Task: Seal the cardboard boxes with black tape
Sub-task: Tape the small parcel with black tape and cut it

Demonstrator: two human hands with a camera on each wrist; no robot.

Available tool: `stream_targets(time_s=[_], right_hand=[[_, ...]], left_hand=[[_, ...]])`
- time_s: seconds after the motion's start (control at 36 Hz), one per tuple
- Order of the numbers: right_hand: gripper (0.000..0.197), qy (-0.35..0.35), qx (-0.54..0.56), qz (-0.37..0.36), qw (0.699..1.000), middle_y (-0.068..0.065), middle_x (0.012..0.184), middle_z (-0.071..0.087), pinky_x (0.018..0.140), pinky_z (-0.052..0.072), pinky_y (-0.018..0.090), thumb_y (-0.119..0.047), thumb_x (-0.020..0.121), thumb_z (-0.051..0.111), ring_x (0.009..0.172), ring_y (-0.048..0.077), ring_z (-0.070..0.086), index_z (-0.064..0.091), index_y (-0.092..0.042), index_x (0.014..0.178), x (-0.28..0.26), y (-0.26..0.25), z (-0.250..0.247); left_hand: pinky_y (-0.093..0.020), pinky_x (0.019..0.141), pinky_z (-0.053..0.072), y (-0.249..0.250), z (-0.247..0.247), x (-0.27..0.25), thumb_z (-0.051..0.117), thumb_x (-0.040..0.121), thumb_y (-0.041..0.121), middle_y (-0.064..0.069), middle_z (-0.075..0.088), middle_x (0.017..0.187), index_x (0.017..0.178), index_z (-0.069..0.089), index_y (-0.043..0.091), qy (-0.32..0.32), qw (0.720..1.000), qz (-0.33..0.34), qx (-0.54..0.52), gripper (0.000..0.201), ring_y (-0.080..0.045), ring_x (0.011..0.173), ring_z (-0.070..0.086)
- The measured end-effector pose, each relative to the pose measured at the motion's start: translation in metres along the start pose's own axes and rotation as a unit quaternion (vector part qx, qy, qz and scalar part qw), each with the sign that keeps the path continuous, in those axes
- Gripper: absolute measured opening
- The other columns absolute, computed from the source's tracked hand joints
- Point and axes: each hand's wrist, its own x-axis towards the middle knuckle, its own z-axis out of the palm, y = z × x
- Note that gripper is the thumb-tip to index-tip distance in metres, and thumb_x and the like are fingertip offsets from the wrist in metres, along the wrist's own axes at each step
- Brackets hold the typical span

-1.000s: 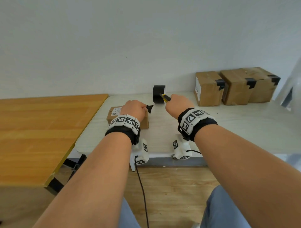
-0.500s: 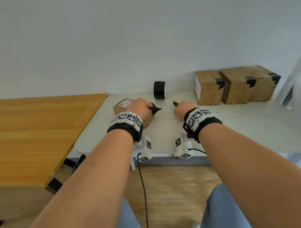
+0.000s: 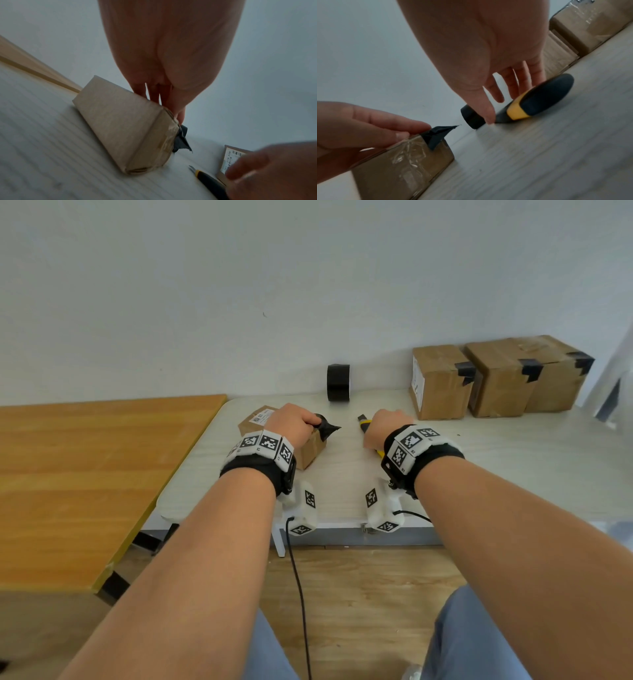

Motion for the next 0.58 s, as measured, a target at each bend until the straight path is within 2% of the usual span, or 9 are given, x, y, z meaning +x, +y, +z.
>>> stream_targets(time_s=[0.06,0.17,0.22,0.28,0.36,0.42,0.47,0.53,0.58], right_hand=[[0.016,0.029,0.032,-0.019,0.999,0.013,0.105,0.056,0.081,0.049,0.034,-0.021,0.091,0.049,0.101,0.031,0.057,0.055,-0.007,0.097,-0.002,-0.002,-0.005],[0.027,0.004,0.136,-0.052,0.989,0.006,0.070,0.049,0.056,0.040,0.025,-0.010,0.092,0.048,0.069,0.023,0.051,0.042,-0.008,0.065,-0.004,-0.012,-0.009],[0.024,-0.058,0.234,-0.046,0.969,0.006,0.075,0.054,0.054,0.042,0.023,-0.011,0.090,0.054,0.068,0.021,0.054,0.046,-0.011,0.068,-0.004,-0.015,-0.007],[0.007,-0.126,0.347,-0.019,0.929,0.007,0.087,0.057,0.056,0.047,0.024,-0.011,0.090,0.056,0.070,0.017,0.057,0.054,-0.010,0.083,-0.007,-0.018,-0.005],[0.025,-0.183,0.398,0.020,0.899,0.012,0.086,0.059,0.083,0.056,0.037,-0.010,0.095,0.052,0.094,0.026,0.065,0.057,0.002,0.116,-0.012,-0.027,-0.002],[0.027,-0.196,0.399,0.039,0.895,0.013,0.084,0.060,0.096,0.051,0.043,-0.011,0.097,0.051,0.110,0.031,0.064,0.056,0.006,0.119,-0.014,-0.032,0.000],[0.028,-0.205,0.415,0.056,0.885,0.014,0.090,0.061,0.098,0.050,0.043,-0.010,0.098,0.051,0.114,0.030,0.062,0.054,0.004,0.122,-0.015,-0.035,0.000],[0.031,-0.217,0.436,0.072,0.870,0.011,0.082,0.058,0.101,0.048,0.040,-0.009,0.098,0.050,0.108,0.024,0.064,0.052,0.001,0.127,-0.016,-0.034,-0.002],[0.037,-0.240,0.464,0.078,0.849,0.005,0.070,0.047,0.108,0.040,0.033,-0.008,0.099,0.047,0.074,0.013,0.058,0.047,-0.005,0.136,-0.015,-0.032,-0.002]], left_hand=[[-0.026,0.099,0.038,0.001,0.000,0.000,0.045,0.094,0.006,-0.003,0.059,0.132,0.124,0.063,0.018,-0.006,1.000,0.010,0.024,0.037,-0.023,0.121,0.053],[-0.024,0.091,0.039,0.001,-0.001,-0.001,0.045,0.095,0.007,-0.004,0.062,0.128,0.126,0.062,0.019,-0.007,0.998,0.022,0.060,0.038,-0.024,0.115,0.056],[-0.023,0.088,0.038,0.000,-0.002,-0.002,0.045,0.095,0.009,-0.004,0.062,0.127,0.126,0.062,0.020,-0.004,0.997,0.024,0.069,0.037,-0.023,0.115,0.057],[-0.022,0.089,0.037,-0.001,-0.002,-0.002,0.047,0.095,0.011,-0.003,0.062,0.128,0.125,0.063,0.020,0.003,0.997,0.025,0.067,0.036,-0.022,0.116,0.056],[-0.020,0.085,0.036,-0.003,-0.002,-0.004,0.048,0.095,0.011,-0.002,0.062,0.127,0.124,0.064,0.021,0.014,0.998,0.028,0.062,0.035,-0.021,0.115,0.056],[-0.020,0.084,0.035,-0.003,-0.002,-0.004,0.048,0.094,0.011,-0.003,0.063,0.127,0.123,0.064,0.021,0.014,0.997,0.035,0.061,0.035,-0.021,0.114,0.057],[-0.020,0.084,0.035,-0.003,-0.003,-0.004,0.048,0.094,0.011,-0.003,0.063,0.126,0.123,0.065,0.020,0.014,0.997,0.040,0.058,0.034,-0.021,0.114,0.057],[-0.020,0.085,0.036,-0.003,-0.004,-0.003,0.049,0.094,0.011,-0.003,0.062,0.127,0.123,0.065,0.020,0.016,0.998,0.038,0.055,0.034,-0.021,0.115,0.056],[-0.022,0.089,0.038,-0.004,-0.004,-0.003,0.050,0.094,0.012,-0.002,0.061,0.128,0.122,0.065,0.020,0.019,0.998,0.034,0.049,0.033,-0.020,0.115,0.056]])
